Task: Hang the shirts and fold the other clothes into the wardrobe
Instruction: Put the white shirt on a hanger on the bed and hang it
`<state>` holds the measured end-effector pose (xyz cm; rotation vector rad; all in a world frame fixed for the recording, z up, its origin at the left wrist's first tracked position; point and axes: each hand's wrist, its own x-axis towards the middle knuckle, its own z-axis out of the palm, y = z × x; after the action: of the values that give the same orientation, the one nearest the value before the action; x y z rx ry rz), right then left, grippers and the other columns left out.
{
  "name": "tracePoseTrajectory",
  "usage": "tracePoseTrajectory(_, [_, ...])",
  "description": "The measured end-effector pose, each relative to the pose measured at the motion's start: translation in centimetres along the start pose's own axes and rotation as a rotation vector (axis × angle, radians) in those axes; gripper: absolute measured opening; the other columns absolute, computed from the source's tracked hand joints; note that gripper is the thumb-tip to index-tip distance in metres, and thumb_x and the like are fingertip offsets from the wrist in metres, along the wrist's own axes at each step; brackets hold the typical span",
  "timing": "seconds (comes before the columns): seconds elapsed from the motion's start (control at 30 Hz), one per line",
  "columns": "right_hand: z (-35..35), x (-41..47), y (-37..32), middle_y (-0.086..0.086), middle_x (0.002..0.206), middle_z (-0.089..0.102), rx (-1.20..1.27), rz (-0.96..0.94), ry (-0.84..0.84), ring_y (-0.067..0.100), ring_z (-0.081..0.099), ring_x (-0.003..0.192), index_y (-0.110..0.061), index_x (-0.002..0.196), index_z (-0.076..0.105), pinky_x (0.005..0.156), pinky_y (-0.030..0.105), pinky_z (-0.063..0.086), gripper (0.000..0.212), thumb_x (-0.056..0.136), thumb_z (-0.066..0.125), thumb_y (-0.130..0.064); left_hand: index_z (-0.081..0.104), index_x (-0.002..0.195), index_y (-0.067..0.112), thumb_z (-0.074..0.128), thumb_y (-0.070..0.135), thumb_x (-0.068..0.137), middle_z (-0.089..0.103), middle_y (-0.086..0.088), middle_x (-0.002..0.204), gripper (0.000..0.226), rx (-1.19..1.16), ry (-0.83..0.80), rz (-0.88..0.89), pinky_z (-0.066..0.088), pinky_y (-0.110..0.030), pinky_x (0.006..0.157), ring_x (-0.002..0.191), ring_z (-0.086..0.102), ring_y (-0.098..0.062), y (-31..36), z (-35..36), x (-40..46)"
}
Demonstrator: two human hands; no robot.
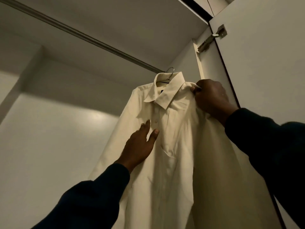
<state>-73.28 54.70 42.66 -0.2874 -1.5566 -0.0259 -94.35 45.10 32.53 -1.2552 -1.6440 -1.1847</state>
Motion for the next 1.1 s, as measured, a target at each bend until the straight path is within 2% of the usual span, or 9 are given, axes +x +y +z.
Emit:
tracePoseTrajectory(0.1, [1.6, 3.0, 0.2, 0.010, 0.099, 0.060, 0.006, -0.021, 0.023, 0.029, 0.054, 0.088, -0.010, 0.106, 0.067, 0.074, 0.036, 0.043, 0.024, 0.102, 0.052, -0.027, 0.015, 0.159, 0.033, 0.030, 0.059, 0.102, 0.019, -0.002, 0.166, 0.065, 0.009, 0.041, 0.030, 0.023, -0.046, 0.121, 0.149, 0.028, -0.022, -0.6, 1.6, 2.6])
tracePoseTrajectory(0.4, [6.6, 10.8, 0.7, 0.012, 0.114, 0.063, -0.102, -0.079, 0.036, 0.025, 0.050, 0.087, -0.010, 0.119, 0.065, 0.074, 0.032, 0.037, 0.026, 0.101, 0.052, -0.025, 0.015, 0.159, 0.033, 0.031, 0.064, 0.099, 0.017, 0.000, 0.166, 0.069, 0.004, 0.086, 0.067, 0.028, -0.048, 0.118, 0.147, 0.034, -0.023, -3.2, 5.9, 10.4])
tracePoseTrajectory(0.57, [8.3, 13.5, 0.8, 0.008, 0.102, 0.056, -0.137, -0.132, 0.013, 0.024, 0.051, 0.085, -0.008, 0.120, 0.063, 0.073, 0.031, 0.038, 0.025, 0.102, 0.051, -0.021, 0.016, 0.159, 0.029, 0.034, 0.058, 0.102, 0.018, -0.005, 0.166, 0.067, 0.040, 0.068, 0.075, 0.031, -0.047, 0.118, 0.147, 0.034, -0.025, -3.9, 7.1, 12.8])
tracePoseTrajectory(0.77, [9.6, 15.8, 0.5, 0.013, 0.108, 0.060, -0.177, -0.105, 0.085, 0.027, 0.051, 0.086, -0.006, 0.119, 0.062, 0.075, 0.034, 0.042, 0.024, 0.101, 0.052, -0.019, 0.015, 0.159, 0.026, 0.036, 0.045, 0.105, 0.022, -0.005, 0.165, 0.061, 0.113, 0.094, 0.107, 0.030, -0.041, 0.118, 0.149, 0.029, -0.023, -4.6, 6.2, 14.5])
tracePoseTrajectory(0.97, [10.9, 18.2, 0.2, 0.012, 0.103, 0.062, -0.174, -0.144, 0.053, 0.027, 0.061, 0.091, -0.007, 0.115, 0.065, 0.083, 0.038, 0.053, 0.025, 0.101, 0.052, -0.023, 0.018, 0.159, 0.031, 0.035, 0.058, 0.102, 0.022, -0.001, 0.165, 0.065, 0.046, 0.093, 0.093, 0.028, -0.043, 0.120, 0.148, 0.031, -0.023, -5.6, 6.1, 15.2])
tracePoseTrajectory(1.1, [11.1, 19.5, -0.4, 0.013, 0.103, 0.062, -0.204, -0.140, 0.009, 0.028, 0.060, 0.092, -0.005, 0.113, 0.065, 0.080, 0.036, 0.049, 0.028, 0.101, 0.053, -0.026, 0.017, 0.159, 0.029, 0.035, 0.059, 0.102, 0.023, 0.001, 0.165, 0.067, 0.041, 0.065, 0.082, 0.027, -0.042, 0.120, 0.149, 0.029, -0.021, -6.5, 6.4, 15.5])
